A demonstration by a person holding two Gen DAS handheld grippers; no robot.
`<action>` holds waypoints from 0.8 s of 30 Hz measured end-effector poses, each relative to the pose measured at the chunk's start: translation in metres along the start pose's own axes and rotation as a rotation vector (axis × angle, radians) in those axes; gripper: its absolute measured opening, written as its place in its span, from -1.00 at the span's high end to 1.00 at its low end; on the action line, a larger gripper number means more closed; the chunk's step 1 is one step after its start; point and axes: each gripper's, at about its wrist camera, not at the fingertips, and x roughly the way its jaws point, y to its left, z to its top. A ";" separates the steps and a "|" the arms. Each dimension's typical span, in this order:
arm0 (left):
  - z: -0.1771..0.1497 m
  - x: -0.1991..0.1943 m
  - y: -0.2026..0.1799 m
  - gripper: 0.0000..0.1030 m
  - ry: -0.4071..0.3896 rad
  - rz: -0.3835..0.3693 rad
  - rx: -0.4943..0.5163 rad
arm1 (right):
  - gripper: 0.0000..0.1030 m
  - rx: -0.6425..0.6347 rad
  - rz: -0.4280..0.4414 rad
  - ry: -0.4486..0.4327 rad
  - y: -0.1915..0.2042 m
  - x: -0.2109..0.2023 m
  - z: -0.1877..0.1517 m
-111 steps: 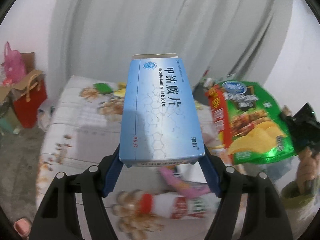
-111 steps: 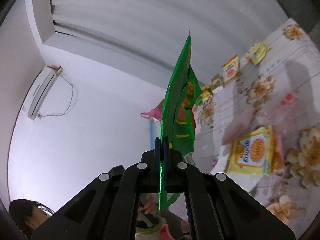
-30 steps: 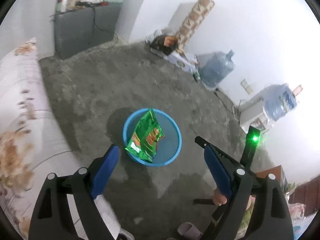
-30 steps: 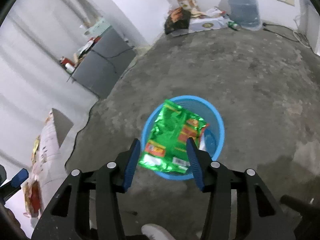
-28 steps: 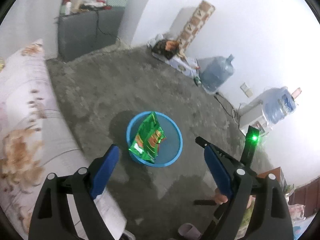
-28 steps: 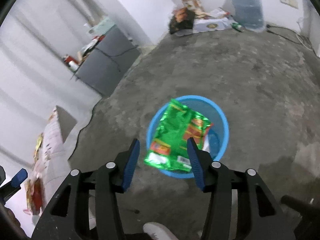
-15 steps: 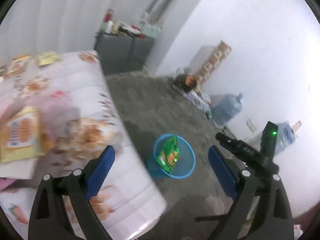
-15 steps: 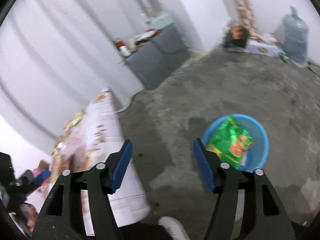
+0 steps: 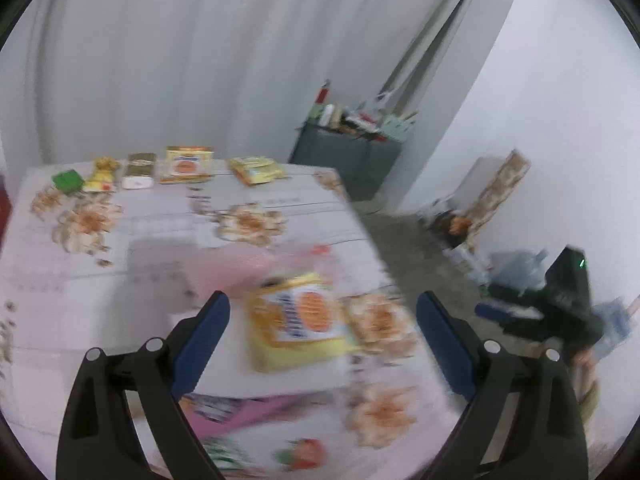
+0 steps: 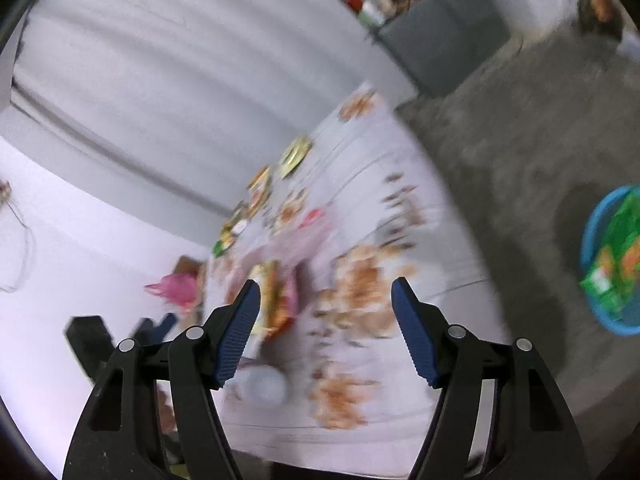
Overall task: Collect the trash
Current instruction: 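Grasp the pink mesh cloth with the left tool while the right tool grasps a clear plastic bag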
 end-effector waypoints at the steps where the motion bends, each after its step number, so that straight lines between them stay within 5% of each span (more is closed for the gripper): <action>1: 0.002 0.003 0.004 -0.79 0.011 0.019 0.014 | -0.26 0.020 0.017 0.025 0.004 0.014 0.003; 10: 0.022 0.071 0.033 -0.56 0.166 0.170 0.159 | -0.25 0.234 0.110 0.189 0.010 0.114 0.027; 24: 0.017 0.118 0.033 -0.40 0.309 0.195 0.287 | -0.13 0.387 0.064 0.289 -0.008 0.178 0.039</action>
